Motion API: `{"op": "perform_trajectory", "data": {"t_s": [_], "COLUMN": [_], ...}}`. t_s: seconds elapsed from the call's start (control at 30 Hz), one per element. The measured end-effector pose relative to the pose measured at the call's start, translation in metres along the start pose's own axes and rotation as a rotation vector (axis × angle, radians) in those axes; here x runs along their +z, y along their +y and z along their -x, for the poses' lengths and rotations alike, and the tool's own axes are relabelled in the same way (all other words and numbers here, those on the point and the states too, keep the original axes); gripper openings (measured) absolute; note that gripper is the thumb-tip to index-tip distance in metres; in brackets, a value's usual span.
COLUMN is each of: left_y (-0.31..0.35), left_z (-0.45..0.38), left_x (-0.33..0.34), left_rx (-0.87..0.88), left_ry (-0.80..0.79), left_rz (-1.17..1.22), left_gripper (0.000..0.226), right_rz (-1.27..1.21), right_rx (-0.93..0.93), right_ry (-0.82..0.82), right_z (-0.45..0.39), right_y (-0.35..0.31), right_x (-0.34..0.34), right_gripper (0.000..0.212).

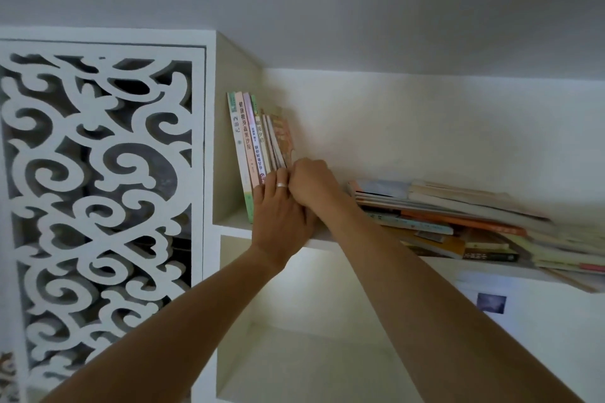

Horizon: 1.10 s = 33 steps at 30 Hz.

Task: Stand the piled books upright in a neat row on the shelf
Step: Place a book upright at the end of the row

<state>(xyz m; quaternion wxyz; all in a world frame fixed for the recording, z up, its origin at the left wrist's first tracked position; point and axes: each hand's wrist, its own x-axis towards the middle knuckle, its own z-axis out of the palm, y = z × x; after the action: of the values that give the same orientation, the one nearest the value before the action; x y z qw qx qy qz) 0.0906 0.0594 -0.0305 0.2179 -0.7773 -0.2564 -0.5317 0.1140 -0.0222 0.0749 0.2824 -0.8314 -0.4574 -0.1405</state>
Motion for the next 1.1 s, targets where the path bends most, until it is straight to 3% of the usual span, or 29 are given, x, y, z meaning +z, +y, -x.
{"op": "perform_trajectory", "data": {"t_s": [0.07,0.17,0.27,0.33,0.37,0.57,0.67,0.77,0.87,1.0,1.03,1.1], "left_y": [0.005,0.027,0.061,0.077,0.081,0.076,0.066,0.058,0.058,0.037,0.029,0.014], "left_z": [-0.004,-0.025,-0.049,-0.055,-0.056,-0.049,-0.048,-0.051,-0.051,-0.072,-0.077,-0.08], "left_x": [-0.006,-0.018,-0.023,-0.024,-0.023,-0.013,-0.013,-0.016,-0.02,-0.027,-0.032,-0.043], "left_rx": [0.011,0.174,0.377,0.395,0.38,0.271,0.054,-0.136,-0.323,-0.879,-0.93,-0.869], "left_ry": [0.093,0.236,-0.004,-0.211,-0.242,-0.179,-0.154,-0.185,-0.241,-0.46,-0.512,-0.479], "left_rz": [0.075,0.43,0.72,0.779,0.792,0.95,1.171,1.21,1.209,1.682,1.747,1.721], "left_gripper": [0.06,0.059,0.058,0.051,0.049,0.033,0.032,0.042,0.04,0.046,0.049,0.04], "right_rz": [0.098,0.283,0.535,0.51,0.455,0.449,0.487,0.549,0.431,0.118,0.045,-0.028], "right_rx": [-0.047,-0.018,0.404,0.644,0.667,0.466,0.293,0.106,-0.091,-0.249,-0.29,-0.398], "right_ry": [0.141,0.332,0.179,0.005,-0.036,-0.046,-0.142,-0.125,0.026,0.158,0.164,0.184], "right_z": [0.012,0.025,0.031,0.039,0.043,0.059,0.058,0.061,0.063,0.061,0.059,0.059], "right_y": [0.005,0.02,0.046,0.067,0.076,0.086,0.081,0.073,0.063,0.051,0.048,0.042], "right_x": [-0.02,-0.06,-0.096,-0.108,-0.108,-0.094,-0.093,-0.091,-0.076,-0.05,-0.049,-0.048], "right_gripper": [0.029,0.023,0.044,0.059,0.06,0.064,0.061,0.038,0.024,0.04,0.042,0.042]}}
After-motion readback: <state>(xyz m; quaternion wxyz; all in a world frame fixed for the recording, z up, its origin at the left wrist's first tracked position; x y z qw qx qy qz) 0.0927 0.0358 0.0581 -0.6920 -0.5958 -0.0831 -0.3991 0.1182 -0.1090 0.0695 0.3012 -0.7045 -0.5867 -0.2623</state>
